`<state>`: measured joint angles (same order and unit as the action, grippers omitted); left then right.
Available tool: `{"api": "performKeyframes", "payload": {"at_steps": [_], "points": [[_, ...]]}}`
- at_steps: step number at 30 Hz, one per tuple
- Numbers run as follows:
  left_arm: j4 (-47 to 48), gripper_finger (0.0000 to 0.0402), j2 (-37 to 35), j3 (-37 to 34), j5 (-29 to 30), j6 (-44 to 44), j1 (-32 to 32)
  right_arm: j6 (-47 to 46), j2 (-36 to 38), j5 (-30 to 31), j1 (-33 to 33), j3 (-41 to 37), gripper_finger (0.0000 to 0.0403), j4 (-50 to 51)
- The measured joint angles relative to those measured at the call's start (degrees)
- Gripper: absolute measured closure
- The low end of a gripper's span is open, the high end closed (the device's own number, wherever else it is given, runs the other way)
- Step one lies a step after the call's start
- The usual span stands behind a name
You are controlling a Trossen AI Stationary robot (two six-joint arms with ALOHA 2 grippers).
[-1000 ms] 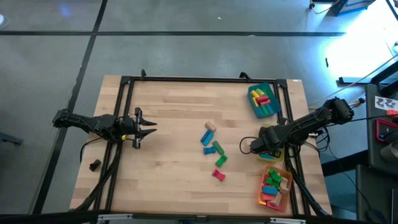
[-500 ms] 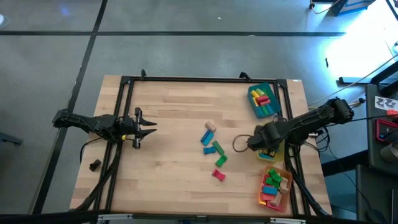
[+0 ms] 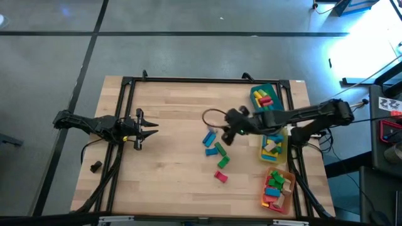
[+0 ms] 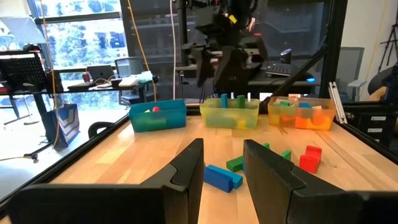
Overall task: Sort blocks by size
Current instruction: Put the brown cylindrical block into the blue bin
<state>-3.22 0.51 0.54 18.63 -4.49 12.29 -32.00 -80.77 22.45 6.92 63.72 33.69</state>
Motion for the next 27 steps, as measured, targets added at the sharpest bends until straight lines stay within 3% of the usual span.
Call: {"api": "performKeyframes", "payload": {"at_steps": [6,19,22,27], "points": [[0.0,0.0302,0.01,0.0,-0.01,0.01,0.0,5.66,-6.75,-4.51,-5.97,-0.04,0.0212,-12.95],[0.02,0.0302,0.04,0.0,-0.02,0.02,0.0,5.72,-22.2,-11.51,-14.47,-0.08,0.0212,-19.6],[0.01,0.0302,0.01,0.0,-0.02,0.0,0.0,5.72,-23.98,-15.51,-14.6,-0.08,0.0212,-20.2],[0.0,0.0302,0.02,0.0,0.0,0.0,0.0,5.72,-24.4,-15.58,-14.43,-0.06,0.0212,-20.39]]}}
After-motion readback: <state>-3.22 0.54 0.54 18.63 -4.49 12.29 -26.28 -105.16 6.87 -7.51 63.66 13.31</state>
